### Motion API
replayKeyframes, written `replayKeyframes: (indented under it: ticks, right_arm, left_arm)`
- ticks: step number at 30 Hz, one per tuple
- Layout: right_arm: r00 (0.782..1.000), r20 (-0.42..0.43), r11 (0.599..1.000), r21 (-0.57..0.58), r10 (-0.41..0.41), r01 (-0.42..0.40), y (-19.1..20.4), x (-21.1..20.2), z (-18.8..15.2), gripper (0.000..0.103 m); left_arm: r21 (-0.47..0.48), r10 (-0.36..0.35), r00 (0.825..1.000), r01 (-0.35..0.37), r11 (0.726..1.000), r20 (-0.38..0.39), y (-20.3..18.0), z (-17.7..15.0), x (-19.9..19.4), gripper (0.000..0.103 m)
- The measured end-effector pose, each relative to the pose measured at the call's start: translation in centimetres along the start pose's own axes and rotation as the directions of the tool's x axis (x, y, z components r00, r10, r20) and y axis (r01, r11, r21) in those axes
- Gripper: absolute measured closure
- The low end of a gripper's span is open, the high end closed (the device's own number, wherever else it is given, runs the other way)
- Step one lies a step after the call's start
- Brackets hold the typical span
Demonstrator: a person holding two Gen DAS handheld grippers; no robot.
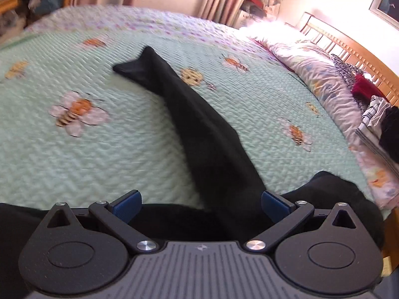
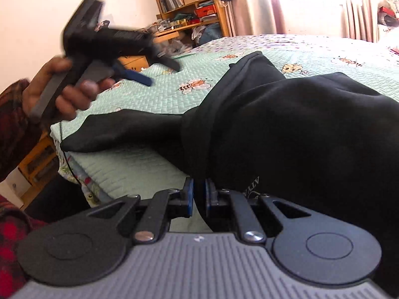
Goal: Fold clothes
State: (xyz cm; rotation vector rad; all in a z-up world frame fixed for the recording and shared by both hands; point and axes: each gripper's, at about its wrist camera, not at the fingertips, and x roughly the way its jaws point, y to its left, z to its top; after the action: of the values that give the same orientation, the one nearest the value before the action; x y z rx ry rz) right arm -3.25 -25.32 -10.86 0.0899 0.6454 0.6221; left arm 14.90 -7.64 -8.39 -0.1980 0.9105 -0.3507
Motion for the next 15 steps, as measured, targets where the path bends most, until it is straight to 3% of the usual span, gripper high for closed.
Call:
replayKeyframes:
  ticks: [4,12,14,15]
  right_arm:
    - [0.999,0.003,0.998,-0.043,-0.035,0.035,0.5,0.6,-0.1,0.092]
    - [0.999,0.006,0.997,-0.061,-0.043,0.043,0.0,0.7,-0.2,0.092]
    - [0.999,0.017,0.997,-0.057,-0.05,0.051,0.1,0.6,-0.3,0.092]
    - [0.998,0.023,0.997,-0.055,-0.053,0.054,0.2,0.6,-0.4,0.092]
  left_arm:
    - [-0.017,0.058,0.995,-0.06,0.998,-0.076,-2.3,2.2,4.1,0.001]
    - [0.046,0.218,0.958,-0.213,0.976,-0.184,-4.2,4.3,10.1,0.001]
    - [0.071,0.255,0.945,-0.246,0.967,-0.204,-4.5,4.7,11.5,0.01]
    - [0.083,0.273,0.938,-0.261,0.962,-0.214,-4.7,4.9,12.2,0.038]
